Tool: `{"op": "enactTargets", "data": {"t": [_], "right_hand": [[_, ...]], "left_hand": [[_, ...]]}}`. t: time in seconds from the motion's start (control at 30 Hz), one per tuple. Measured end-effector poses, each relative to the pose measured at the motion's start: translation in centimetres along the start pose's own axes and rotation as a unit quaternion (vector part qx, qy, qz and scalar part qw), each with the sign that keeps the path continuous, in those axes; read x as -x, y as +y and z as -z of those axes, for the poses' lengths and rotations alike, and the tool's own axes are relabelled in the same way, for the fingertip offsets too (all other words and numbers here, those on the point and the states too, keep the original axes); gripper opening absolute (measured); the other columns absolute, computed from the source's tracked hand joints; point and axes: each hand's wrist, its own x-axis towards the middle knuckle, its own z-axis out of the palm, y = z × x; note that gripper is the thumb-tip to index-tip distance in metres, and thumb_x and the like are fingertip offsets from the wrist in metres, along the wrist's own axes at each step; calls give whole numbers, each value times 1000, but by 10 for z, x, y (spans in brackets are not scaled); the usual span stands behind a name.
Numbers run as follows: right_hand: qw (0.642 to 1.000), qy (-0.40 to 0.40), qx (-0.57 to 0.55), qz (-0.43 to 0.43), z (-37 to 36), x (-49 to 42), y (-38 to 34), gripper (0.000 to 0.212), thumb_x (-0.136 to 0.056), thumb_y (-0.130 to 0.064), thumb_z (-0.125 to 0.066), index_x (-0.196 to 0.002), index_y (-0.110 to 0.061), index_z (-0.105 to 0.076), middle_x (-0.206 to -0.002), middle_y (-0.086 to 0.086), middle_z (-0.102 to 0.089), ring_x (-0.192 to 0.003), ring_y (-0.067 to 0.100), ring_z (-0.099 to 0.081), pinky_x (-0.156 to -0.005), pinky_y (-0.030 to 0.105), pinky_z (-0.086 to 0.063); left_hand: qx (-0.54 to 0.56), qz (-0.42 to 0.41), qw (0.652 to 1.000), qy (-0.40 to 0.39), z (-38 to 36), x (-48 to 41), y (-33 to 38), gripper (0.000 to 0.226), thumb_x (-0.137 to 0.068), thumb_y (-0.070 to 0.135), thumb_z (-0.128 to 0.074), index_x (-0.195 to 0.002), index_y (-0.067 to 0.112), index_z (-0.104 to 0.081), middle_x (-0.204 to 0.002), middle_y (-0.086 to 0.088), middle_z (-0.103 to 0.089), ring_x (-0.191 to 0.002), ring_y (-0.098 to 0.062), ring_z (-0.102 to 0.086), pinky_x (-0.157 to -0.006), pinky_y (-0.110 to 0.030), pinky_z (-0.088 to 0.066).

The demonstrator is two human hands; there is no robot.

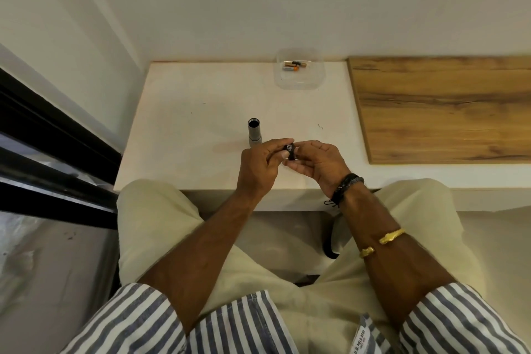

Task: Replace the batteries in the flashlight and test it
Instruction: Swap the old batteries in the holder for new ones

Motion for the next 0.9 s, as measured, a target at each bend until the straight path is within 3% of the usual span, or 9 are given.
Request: {"op": "enactTargets", "data": {"t": [0.33, 0.47, 0.57, 0.7, 0.9], "right_hand": [[998, 31, 47, 18, -2, 0, 1, 20, -91, -4, -71, -107, 7, -72, -112, 30, -71, -96, 34, -75, -73, 27, -64], [999, 37, 34, 22, -4, 2, 2, 21, -89, -3, -71, -106, 10, -70, -106, 29, -73, -84, 28, -77, -67, 25, -62], [1000, 22, 4, 20, -5, 3, 0, 20, -90, -1, -68, -107, 10, -71, -105, 27, -74, -86, 31, -78, -69, 26, -62], [1000, 7, 1, 29, -7, 4, 1, 17, -93, -1, -66, -107, 3, -74, -107, 23, -76, -94, 32, -77, -74, 29, -63], [993, 29, 97, 56, -4, 2, 1, 14, -89, -25, -77, -99, -16, -80, -99, 8, -79, -99, 30, -75, -77, 32, -63]], "left_hand": [[-8, -7, 1000, -12, 0, 3, 5, 31, -91, 10, -68, -122, 5, -67, -116, -9, -72, -104, -15, -69, -94, -11, -47], [2, -15, 1000, -7, -1, 2, 7, 29, -88, 5, -71, -117, 6, -70, -108, -5, -75, -96, -10, -71, -91, -20, -55], [-2, -4, 1000, 13, -1, 0, 4, 26, -89, 5, -70, -115, 8, -71, -105, -4, -76, -94, -10, -72, -89, -22, -56], [3, 15, 999, 36, -1, -1, 0, 27, -90, 11, -71, -116, 8, -70, -105, -5, -76, -96, -11, -73, -89, -26, -58], [21, 37, 997, 69, -7, -2, 0, 28, -87, 14, -75, -114, 8, -71, -102, -5, -76, -91, -8, -73, -85, -21, -58]]}}
